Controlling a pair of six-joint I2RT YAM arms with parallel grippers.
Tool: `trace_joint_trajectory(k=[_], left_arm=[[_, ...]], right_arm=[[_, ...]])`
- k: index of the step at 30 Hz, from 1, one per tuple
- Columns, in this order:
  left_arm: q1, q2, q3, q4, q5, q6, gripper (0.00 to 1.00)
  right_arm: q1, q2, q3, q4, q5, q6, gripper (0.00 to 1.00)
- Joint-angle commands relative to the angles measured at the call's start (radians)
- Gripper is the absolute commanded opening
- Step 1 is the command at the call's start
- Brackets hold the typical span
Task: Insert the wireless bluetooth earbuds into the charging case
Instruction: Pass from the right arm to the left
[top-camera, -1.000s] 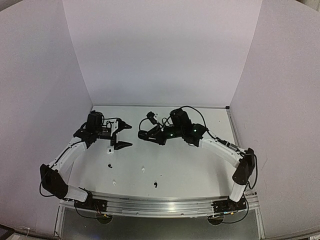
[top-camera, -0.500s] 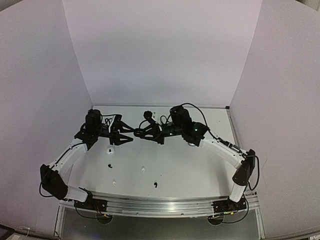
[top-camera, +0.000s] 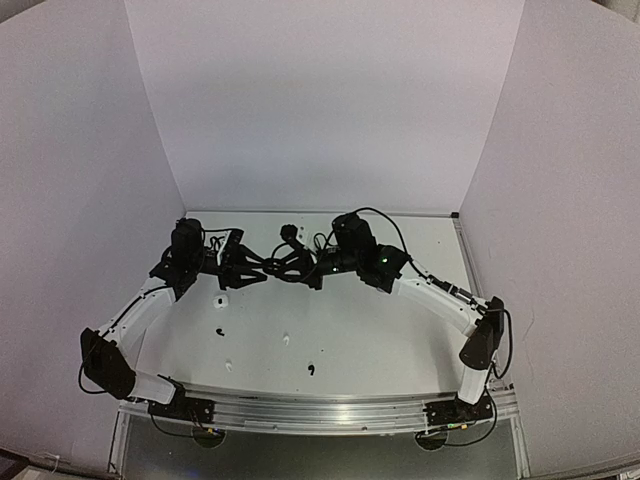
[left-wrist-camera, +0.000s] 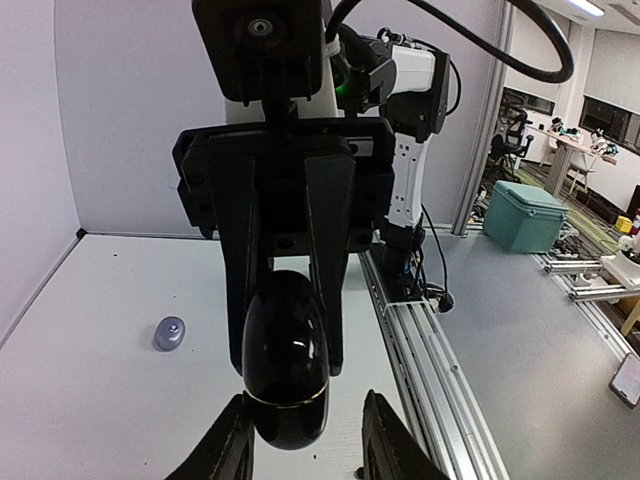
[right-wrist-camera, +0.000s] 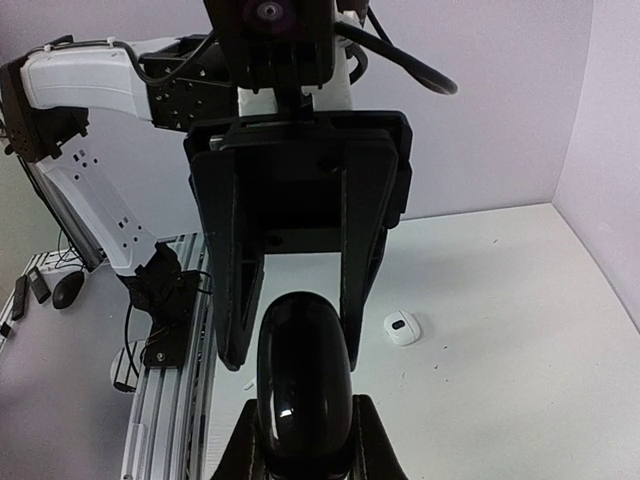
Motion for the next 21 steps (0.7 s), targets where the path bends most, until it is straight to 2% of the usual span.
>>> trace_joint_trajectory(k=[1, 12, 17, 21], left_arm=[[-0.003, 0.006, 0.021, -0.004, 0.019, 0.016, 0.38], [-0.003, 0.010, 0.027, 0.026, 0.018, 0.022, 0.25], [-0.003, 0.012, 0.026, 0.034, 0.019, 0.018, 0.24], [-0.003, 0.012, 0.025, 0.036, 0.022, 0.019, 0.14]], right_arm=[[0.003, 0.007, 0.052, 0.018, 0.020, -0.011, 0.00], [0.006, 0.040, 0.071, 0.017, 0.035, 0.003, 0.00], [0.008, 0.044, 0.061, 0.017, 0.050, 0.001, 0.00], [0.008, 0.048, 0.058, 0.017, 0.054, -0.003, 0.00]])
